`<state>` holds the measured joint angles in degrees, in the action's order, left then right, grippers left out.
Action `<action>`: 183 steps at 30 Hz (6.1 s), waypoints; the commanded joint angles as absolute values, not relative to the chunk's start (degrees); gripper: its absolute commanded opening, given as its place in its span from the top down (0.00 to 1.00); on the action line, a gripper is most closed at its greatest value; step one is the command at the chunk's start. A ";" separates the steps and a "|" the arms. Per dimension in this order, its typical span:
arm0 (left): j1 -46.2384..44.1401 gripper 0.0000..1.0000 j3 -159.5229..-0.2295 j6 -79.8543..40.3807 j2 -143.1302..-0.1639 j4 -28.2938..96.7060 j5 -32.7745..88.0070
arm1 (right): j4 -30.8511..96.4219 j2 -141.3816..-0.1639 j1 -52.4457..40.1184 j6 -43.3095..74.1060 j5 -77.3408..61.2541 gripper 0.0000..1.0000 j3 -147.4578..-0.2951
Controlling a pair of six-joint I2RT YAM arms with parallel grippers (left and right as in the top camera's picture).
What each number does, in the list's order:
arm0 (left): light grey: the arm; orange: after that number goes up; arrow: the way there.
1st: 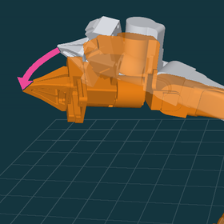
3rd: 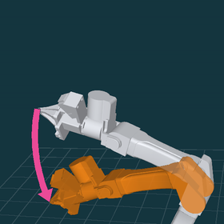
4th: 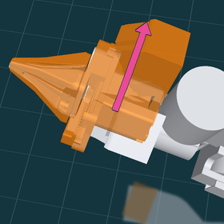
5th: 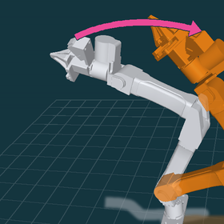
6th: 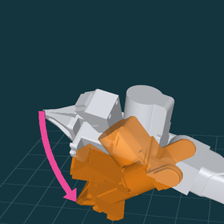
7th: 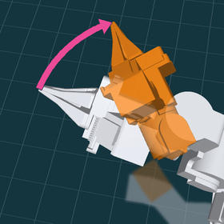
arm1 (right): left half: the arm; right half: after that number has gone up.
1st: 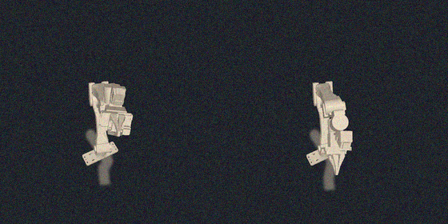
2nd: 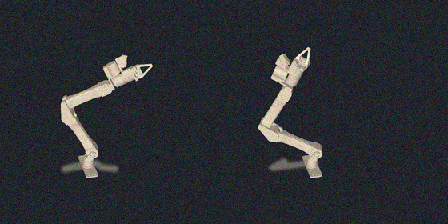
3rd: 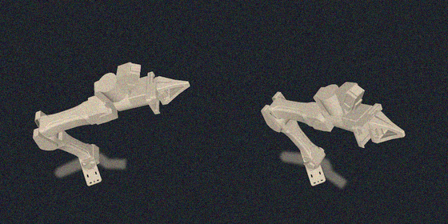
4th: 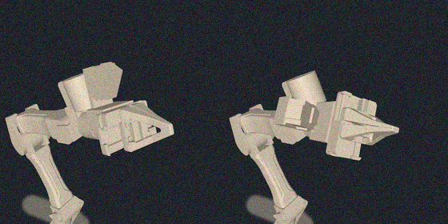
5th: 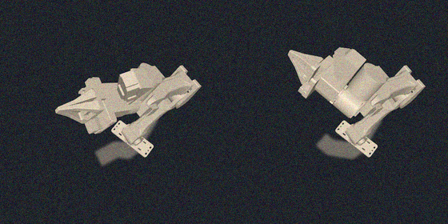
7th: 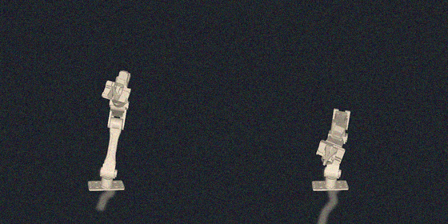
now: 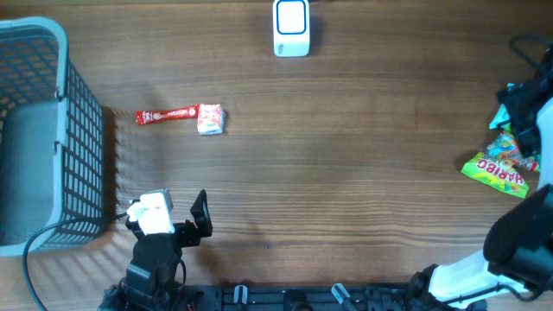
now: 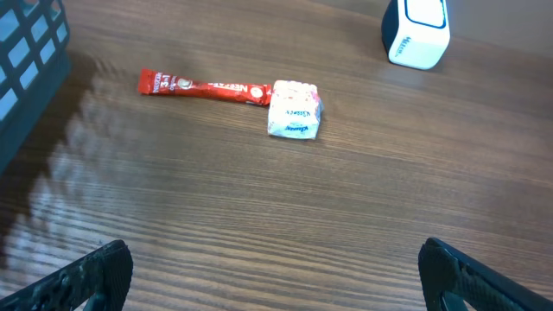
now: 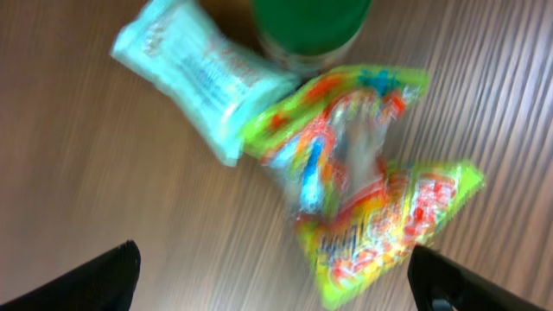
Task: Scan the item barcode
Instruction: 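Carry the Haribo bag right and drop it near the pouch, then reach left with the right gripper and grasp the red-white packet, then lift the red-white packet toward the scanner, then hold the red-white packet up under the scanner window, then carry the red-white packet right and drop it beside the Haribo bag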
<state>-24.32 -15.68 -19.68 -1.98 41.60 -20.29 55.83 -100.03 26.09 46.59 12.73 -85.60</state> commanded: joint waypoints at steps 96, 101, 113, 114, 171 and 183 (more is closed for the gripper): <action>-24.49 0.00 -15.42 -19.79 -1.67 41.50 -21.06 | 2.81 -132.16 -20.27 10.44 -92.99 0.95 -92.77; -24.49 0.00 -15.42 -19.79 -1.67 41.50 -21.06 | -10.83 -132.18 -24.64 -5.43 -92.99 0.96 -92.77; -24.49 0.00 -15.42 -19.79 -1.67 41.50 -21.06 | -28.64 -132.18 -26.06 41.82 -92.99 0.96 -92.77; -24.49 0.00 -15.42 -19.79 -1.67 41.50 -21.06 | -28.62 -132.20 -25.87 50.11 -92.99 0.95 -92.71; -24.49 0.00 -15.42 -19.79 -1.67 41.50 -21.06 | 31.99 -139.76 -23.49 118.69 -2.24 0.95 -130.39; -24.49 0.00 -15.42 -19.79 -1.67 41.50 -21.06 | 34.68 -136.79 -20.91 118.48 -3.95 0.95 -130.41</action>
<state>-24.32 -15.68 -19.68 -1.98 41.63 -20.29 30.79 -142.74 -21.74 117.84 -5.96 -129.82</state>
